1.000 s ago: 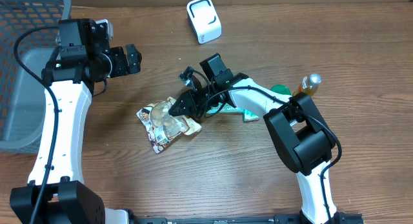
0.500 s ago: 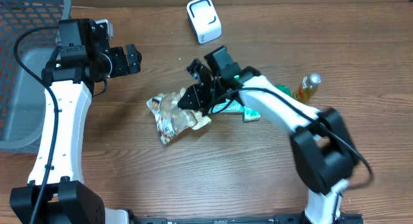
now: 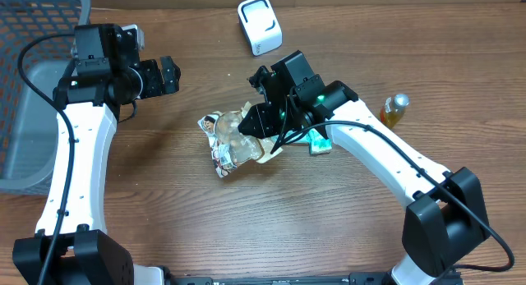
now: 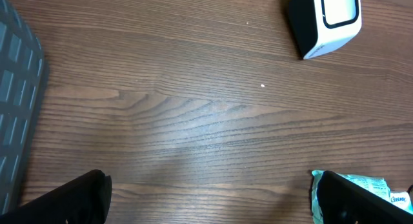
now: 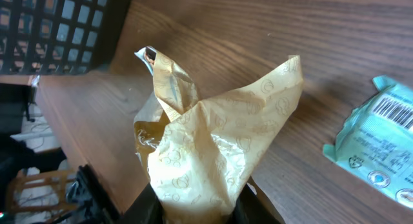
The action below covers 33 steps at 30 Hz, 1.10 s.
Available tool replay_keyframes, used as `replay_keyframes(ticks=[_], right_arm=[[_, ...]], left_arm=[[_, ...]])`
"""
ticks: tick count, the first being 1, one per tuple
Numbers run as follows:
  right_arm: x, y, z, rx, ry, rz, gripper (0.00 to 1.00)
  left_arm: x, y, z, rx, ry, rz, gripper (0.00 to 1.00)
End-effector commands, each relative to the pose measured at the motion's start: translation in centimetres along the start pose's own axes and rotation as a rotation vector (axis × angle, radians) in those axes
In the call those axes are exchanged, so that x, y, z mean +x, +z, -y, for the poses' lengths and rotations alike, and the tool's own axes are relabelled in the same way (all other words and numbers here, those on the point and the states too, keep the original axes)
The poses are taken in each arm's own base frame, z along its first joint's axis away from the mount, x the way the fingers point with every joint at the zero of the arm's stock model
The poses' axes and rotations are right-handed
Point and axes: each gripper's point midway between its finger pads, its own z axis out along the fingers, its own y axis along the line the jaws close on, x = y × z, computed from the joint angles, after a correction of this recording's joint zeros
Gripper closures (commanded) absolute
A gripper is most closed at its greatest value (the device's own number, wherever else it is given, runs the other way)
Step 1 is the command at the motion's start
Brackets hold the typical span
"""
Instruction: Scan the item barcode
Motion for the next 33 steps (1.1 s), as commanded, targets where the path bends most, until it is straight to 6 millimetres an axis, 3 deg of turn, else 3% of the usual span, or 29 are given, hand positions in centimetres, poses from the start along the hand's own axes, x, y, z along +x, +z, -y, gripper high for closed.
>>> replay_keyframes(ticks=[1,4,8,15,31,33], right_arm=[[0.7,-0.5,-2.3,-0.141,-0.036,-0.04,0.78],[1.7,-1.6,-3.8,-0.282,-0.035,-0.092,0.78],[2.6,-2.9,-3.7,-0.356,0.028,-0.141,0.78],[3.8,-3.9,-2.0,-0.333,0.054,-0.179,0.78],[3.9,-3.9,-1.7,-0.322,0.045,-0.181,0.78],[3.9,-3.9,-1.7,-0.323,0.045,-0.181,0.82]], left_arm=[[0.0,0.1,0.2,0.0,0.0,0.0,0.01],[0.0,0.1,0.2,-0.001,-0.001,0.0,0.0],[0.0,0.1,0.2,-0.001,0.0,0.0,0.01],[0.0,0.1,0.2,0.0,0.0,0.0,0.0],[0.0,0.1,0.2,-0.001,-0.001,0.0,0.0],[0.0,0.1,0.2,-0.001,0.0,0.0,0.0]])
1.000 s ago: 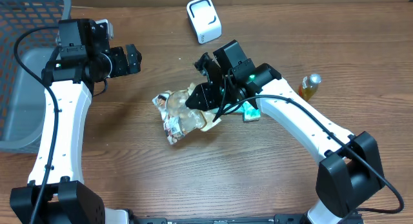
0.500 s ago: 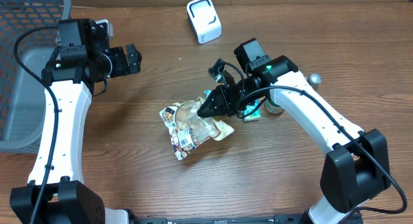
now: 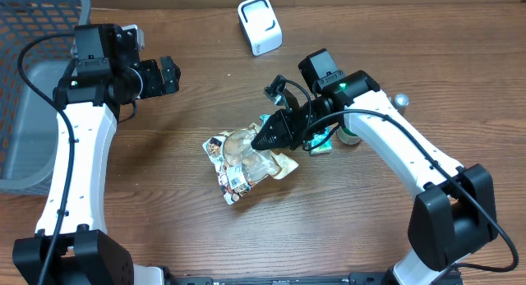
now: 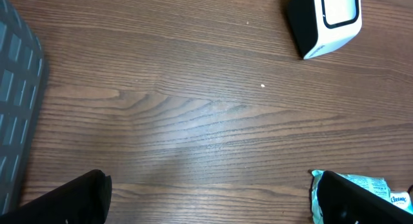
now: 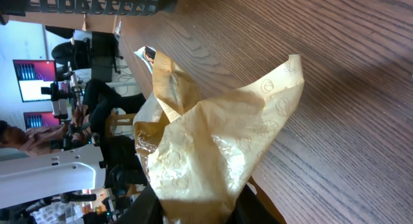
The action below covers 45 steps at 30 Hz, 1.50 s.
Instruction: Scan the item barcode
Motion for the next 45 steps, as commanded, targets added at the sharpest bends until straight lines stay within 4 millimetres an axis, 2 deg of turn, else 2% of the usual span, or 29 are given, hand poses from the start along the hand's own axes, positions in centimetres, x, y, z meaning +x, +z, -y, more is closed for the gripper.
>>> replay_keyframes(ticks=[1,3,14,24,29,36,45], right_arm=[[-0.13,-0.17,-0.57,-0.024,-0.017,0.005,0.85],[-0.13,-0.17,-0.57,-0.024,-0.018,0.006,0.88],[-0.14,-0.17,-0.57,-0.024,-0.018,0.006,0.88],[-0.15,-0.17,-0.58,-0.025,-0.018,0.006,0.82],[-0.21,-0.17,-0.58,-0.025,-0.021,0.008,0.89],[-0.27,-0.17,-0.59,-0.025,-0.024,0.01,0.87],[-0.27,-0.17,-0.58,-0.024,-0.023,0.01,0.89]], left_arm=[[-0.03,0.08,0.22,-0.001,-0.001,0.0,0.01],[-0.02,0.1,0.21,-0.001,-0.001,0.0,0.0],[-0.03,0.08,0.22,-0.001,0.0,0.0,0.01],[-0.03,0.08,0.21,-0.001,-0.001,0.0,0.0],[-0.02,0.1,0.21,-0.001,-0.001,0.0,0.01],[-0.02,0.1,0.21,-0.001,0.0,0.0,0.0],[-0.02,0.1,0.21,-0.001,0.0,0.0,0.0]])
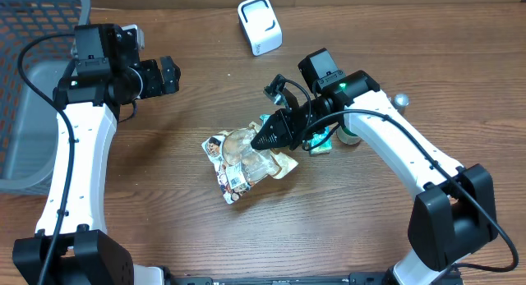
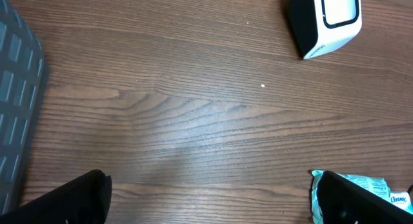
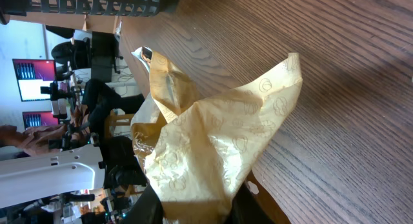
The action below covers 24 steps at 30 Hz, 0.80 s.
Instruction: Scan the item barcode
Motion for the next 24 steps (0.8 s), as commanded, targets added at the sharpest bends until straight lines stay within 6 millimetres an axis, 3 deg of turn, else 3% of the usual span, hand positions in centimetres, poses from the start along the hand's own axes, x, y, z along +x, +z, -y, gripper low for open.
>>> replay_keyframes(ticks=[1,15,24], right_arm=[[-0.1,-0.2,-0.5,-0.023,-0.018,0.006,0.9],[-0.5,-0.6,3.6,0.219,-0.013,0.026,0.95],[-0.9,-0.7,4.0,0.246,-0.026,0.041,0.95]], left_arm=[[0.0,0.1,0.2,-0.001,-0.001,0.0,0.0],[0.0,0.1,0.2,-0.001,-0.001,0.0,0.0],[0.0,0.1,0.2,-0.001,-0.001,0.0,0.0]])
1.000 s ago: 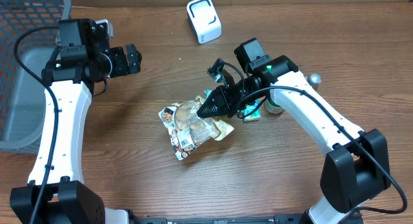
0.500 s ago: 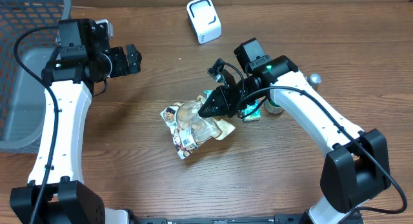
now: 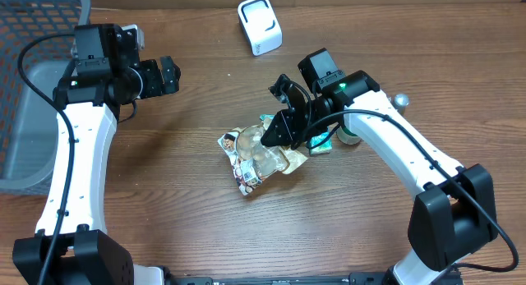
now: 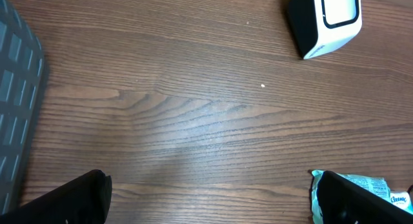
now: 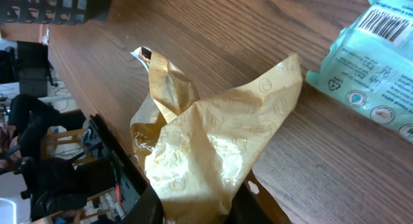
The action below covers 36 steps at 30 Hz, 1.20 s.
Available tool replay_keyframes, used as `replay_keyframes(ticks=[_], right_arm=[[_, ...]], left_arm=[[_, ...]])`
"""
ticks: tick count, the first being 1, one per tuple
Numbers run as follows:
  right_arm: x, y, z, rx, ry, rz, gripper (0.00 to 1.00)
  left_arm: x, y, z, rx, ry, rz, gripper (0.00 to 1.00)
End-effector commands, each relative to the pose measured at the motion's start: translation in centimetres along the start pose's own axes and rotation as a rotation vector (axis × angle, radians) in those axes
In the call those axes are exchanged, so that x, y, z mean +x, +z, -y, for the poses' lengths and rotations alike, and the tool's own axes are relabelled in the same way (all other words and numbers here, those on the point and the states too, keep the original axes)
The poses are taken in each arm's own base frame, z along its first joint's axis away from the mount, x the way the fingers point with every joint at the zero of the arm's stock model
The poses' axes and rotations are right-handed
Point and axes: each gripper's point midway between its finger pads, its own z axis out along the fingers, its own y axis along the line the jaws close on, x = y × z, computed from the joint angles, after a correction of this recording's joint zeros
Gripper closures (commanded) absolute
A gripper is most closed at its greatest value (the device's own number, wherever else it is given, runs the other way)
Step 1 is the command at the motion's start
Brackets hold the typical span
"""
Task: Scan the item barcode
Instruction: 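Carry the Pantree bag up to the white scanner with the right gripper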
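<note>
My right gripper (image 3: 283, 135) is shut on a crinkly yellow snack bag (image 3: 256, 156), held a little above the table's middle; in the right wrist view the bag (image 5: 206, 146) rises from between the fingers (image 5: 150, 208). The white barcode scanner (image 3: 260, 25) stands at the far edge, also seen in the left wrist view (image 4: 326, 19). My left gripper (image 4: 210, 197) hangs open over bare wood at the left, its fingertips (image 4: 71, 197) wide apart with nothing between them.
A teal tissue pack with a barcode (image 5: 377, 62) lies on the table beside the bag, partly under my right arm (image 3: 316, 144). A small bottle (image 3: 399, 99) stands at the right. A dark mesh basket (image 3: 25, 80) fills the far left corner.
My right gripper has turned with the snack bag and shifted it slightly right. The tissue pack now shows in the right wrist view. The left arm has not moved.
My right gripper was shut on the snack bag near the tissue pack. Then the arm had swung and the bag hung lower and tilted, with the room in its wrist view. It stayed so, and now the bag is turned back over the table.
</note>
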Motion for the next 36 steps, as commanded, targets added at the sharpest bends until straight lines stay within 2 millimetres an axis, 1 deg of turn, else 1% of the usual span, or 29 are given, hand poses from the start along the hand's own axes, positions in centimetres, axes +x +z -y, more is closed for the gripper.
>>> replay_keyframes(ticks=[1,21,23,26,28,31,33,36], right_arm=[[-0.5,-0.2,0.0,0.007,-0.023,0.02,0.96],[-0.7,-0.2,-0.1,0.005,-0.028,0.026,0.95],[-0.9,-0.4,-0.3,0.005,-0.032,0.031,0.95],[-1.9,-1.7,-1.0,0.025,-0.045,0.052,0.96],[-2.9,-3.2,-1.5,0.072,-0.055,0.075,0.96],[-4.0,-5.7,-2.4,0.139,-0.072,0.108,0.96],[-4.9,-7.7,-3.1,0.193,-0.086,0.14,0.96],[-6.2,-10.4,-3.4,0.289,-0.115,0.204,0.96]], left_arm=[[0.0,0.1,0.2,0.0,0.0,0.0,0.0],[0.0,0.1,0.2,0.0,0.0,0.0,0.01],[0.0,0.1,0.2,0.0,0.0,0.0,0.0],[0.0,0.1,0.2,-0.001,0.0,0.0,0.0],[0.0,0.1,0.2,-0.001,0.0,0.0,0.0],[0.0,0.1,0.2,0.0,0.0,0.0,0.0],[0.0,0.1,0.2,-0.001,0.0,0.0,0.0],[0.0,0.1,0.2,-0.001,0.0,0.0,0.0]])
